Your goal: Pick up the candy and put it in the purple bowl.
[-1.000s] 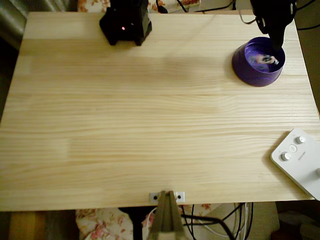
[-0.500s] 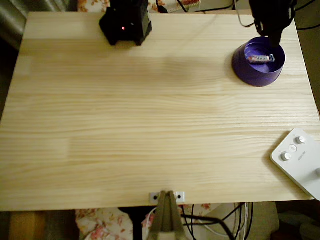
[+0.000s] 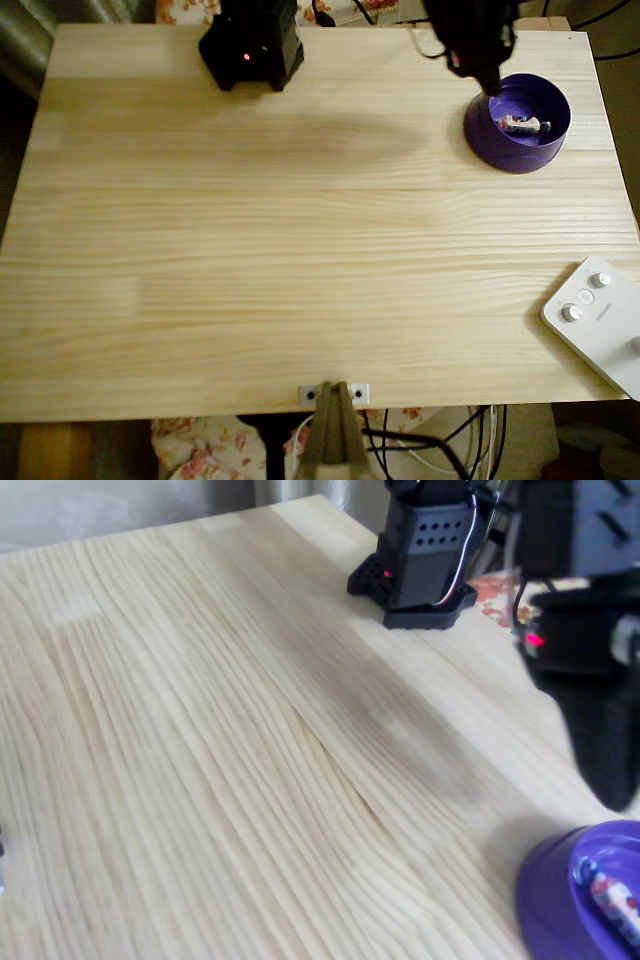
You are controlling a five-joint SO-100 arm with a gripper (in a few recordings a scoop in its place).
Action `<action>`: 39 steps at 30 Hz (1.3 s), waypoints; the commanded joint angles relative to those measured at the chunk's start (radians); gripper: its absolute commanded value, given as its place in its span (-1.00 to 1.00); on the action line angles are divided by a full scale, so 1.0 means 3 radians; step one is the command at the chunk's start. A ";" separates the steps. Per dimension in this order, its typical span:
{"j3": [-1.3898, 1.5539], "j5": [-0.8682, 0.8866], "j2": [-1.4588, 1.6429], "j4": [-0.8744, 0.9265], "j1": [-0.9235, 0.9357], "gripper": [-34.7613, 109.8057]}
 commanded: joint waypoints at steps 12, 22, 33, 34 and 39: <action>0.0312 0.0414 0.1207 0.0833 0.0798 -0.53; 0.0174 0.0578 0.1145 0.1483 0.1365 -0.53; 0.0885 0.0721 0.1764 0.1713 0.2214 -0.53; 0.1023 0.0716 0.1912 0.1692 0.2301 -0.53; 0.1508 0.0562 0.2383 0.1478 0.2858 -0.53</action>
